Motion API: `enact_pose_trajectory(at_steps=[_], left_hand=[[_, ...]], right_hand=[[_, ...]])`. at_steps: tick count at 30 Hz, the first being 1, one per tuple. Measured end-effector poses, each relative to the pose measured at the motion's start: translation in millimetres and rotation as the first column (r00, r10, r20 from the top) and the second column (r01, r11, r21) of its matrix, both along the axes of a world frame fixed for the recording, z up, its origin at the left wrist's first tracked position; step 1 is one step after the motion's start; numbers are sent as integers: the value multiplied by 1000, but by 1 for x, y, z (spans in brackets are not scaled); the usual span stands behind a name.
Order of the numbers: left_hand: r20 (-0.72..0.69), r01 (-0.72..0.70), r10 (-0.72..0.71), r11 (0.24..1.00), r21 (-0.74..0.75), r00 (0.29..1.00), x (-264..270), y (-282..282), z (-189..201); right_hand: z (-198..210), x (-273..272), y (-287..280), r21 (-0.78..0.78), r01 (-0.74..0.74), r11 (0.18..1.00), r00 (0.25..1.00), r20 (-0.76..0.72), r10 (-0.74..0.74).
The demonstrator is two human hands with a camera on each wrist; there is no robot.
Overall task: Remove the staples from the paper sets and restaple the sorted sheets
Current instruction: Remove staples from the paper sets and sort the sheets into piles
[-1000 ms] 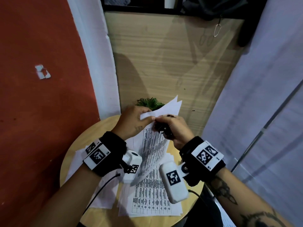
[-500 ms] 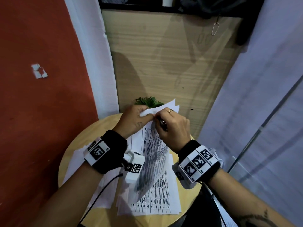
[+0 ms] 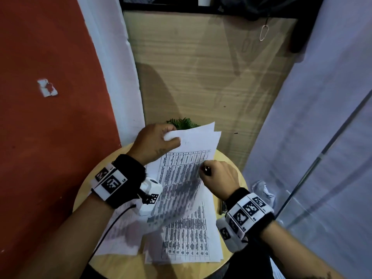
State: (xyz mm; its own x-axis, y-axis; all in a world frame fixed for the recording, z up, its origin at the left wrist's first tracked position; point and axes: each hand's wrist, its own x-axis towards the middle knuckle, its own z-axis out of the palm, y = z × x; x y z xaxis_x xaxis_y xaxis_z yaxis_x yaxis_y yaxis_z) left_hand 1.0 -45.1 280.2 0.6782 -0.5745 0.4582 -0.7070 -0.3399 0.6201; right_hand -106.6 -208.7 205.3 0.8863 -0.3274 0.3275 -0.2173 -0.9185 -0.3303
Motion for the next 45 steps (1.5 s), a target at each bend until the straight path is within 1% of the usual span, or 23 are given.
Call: enact_pose_trajectory(at_steps=[5,7,9,11,13,14,15,17,19,21,22,24,26,28,30,32,35,38,40,41,42,43,45], left_hand=[[68,4,-7,999,39,998,5,4,1],[75,20,-22,999,37,997,8,7,2],[64,51,-53,998,35,997,12,10,3],[75,112,-116,992,62,990,18,15,5],[99,177,-186,979,98,977,21,19,9],[113,203,-215,974,104,970,23,21,11],[119,224,-235,969,102,965,24,23,14],[127,252,-264,962,107,956,24,25,19],[142,242,-254,965,97,957,25,27,19],[157,184,-191,981,60,969,29,34,16],[150,144,-146,989,27,978,32,40,16],[57,38,-31,992,-117,998,40,57,10],[-173,-92,37,942,-322,984,50,74,-4],[-445,-162,-41,898,-409,895,55,82,-27],[-580,-151,-90,922,-355,810,49,83,-52],[-580,-163,-50,937,-309,813,42,78,-71],[-556,-277,52,903,-329,829,48,86,-89],[-593,-413,190,871,-267,783,78,124,-120],[-605,-469,304,874,-130,735,96,154,-148],[-606,-510,373,858,-62,702,103,165,-163],[-605,-548,435,836,-4,667,110,176,-178],[-604,-573,478,819,44,637,115,184,-193],[-606,-610,560,778,150,564,122,196,-221]], right_hand=[[-1,5,-4,126,82,989,995,-72,-73],[-3,8,-11,249,96,964,993,-84,-77],[-8,12,-19,427,70,902,997,-18,-69],[-7,13,-23,627,-4,779,994,86,-63],[-2,13,-24,835,-102,540,990,139,-28],[2,13,-24,891,-137,433,989,150,4],[5,15,-23,919,-165,357,986,165,32],[9,20,-20,941,-202,272,979,190,69],[9,26,-17,956,-189,226,982,184,43],[11,31,-15,964,-164,210,986,167,4],[14,31,-15,962,-166,219,985,172,-6],[22,28,-16,957,-180,228,981,192,-35],[32,25,-19,955,-186,229,976,206,-66],[39,27,-21,963,-164,214,978,187,-88],[40,35,-19,970,-127,209,985,148,-90],[36,46,-14,974,-69,217,995,83,-56],[17,62,-14,971,-12,237,1000,14,-8],[-24,70,-24,957,67,283,996,-47,-78],[-66,65,-31,914,170,369,985,-152,-76],[-90,63,-33,865,230,446,970,-241,-34],[-113,60,-34,784,269,559,941,-337,20],[-136,57,-32,674,293,679,891,-450,63],[-172,48,-25,448,264,854,748,-654,111]])
